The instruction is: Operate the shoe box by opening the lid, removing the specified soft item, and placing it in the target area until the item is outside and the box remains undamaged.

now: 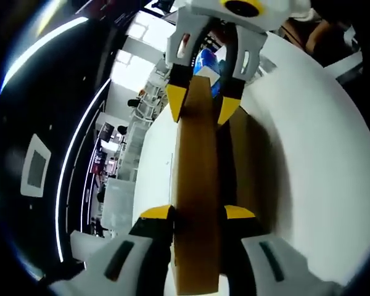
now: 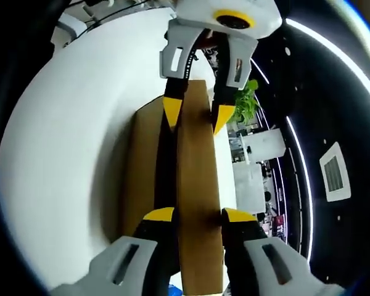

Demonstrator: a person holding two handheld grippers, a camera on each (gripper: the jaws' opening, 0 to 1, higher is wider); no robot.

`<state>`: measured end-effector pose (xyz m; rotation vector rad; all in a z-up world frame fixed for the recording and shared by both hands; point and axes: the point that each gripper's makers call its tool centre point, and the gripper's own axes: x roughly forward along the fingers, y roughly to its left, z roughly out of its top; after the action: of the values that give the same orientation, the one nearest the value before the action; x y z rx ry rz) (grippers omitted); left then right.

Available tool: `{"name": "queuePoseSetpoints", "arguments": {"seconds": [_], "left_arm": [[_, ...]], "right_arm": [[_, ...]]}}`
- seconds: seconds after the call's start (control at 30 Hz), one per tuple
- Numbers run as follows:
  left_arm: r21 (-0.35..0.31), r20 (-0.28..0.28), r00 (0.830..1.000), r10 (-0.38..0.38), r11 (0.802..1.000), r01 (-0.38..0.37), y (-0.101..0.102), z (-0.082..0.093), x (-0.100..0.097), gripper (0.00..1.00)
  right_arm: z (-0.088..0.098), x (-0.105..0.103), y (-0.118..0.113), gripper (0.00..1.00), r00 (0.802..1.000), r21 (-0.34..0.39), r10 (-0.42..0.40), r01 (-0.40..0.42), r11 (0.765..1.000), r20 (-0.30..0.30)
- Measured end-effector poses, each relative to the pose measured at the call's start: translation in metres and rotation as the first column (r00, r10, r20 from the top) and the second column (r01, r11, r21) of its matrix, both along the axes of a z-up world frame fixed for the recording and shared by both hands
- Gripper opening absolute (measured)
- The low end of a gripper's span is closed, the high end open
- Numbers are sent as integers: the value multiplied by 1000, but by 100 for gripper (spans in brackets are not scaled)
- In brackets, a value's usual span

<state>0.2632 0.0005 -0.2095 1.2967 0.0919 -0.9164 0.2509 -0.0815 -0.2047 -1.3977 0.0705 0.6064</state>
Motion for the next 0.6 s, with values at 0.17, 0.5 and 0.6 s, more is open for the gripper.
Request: {"name": "queuePoseSetpoints", "arguments": {"seconds": [0.17,0.5,0.6], "left_arm": [[6,17,1000,-4,1000,4,0,-4,0,31],[-1,53,999,6,1000,-6,1,-11,-3,31],[-4,70,998,10,1000,-10,1,-12,-4,31]], "right_arm": [[-6,0,0,28,999,-8,-2,2,1000,34],[-11,-2,1,28,997,-9,-2,3,1000,72],[-14,-3,1,28,996,-14,1,0,1000,86]]}}
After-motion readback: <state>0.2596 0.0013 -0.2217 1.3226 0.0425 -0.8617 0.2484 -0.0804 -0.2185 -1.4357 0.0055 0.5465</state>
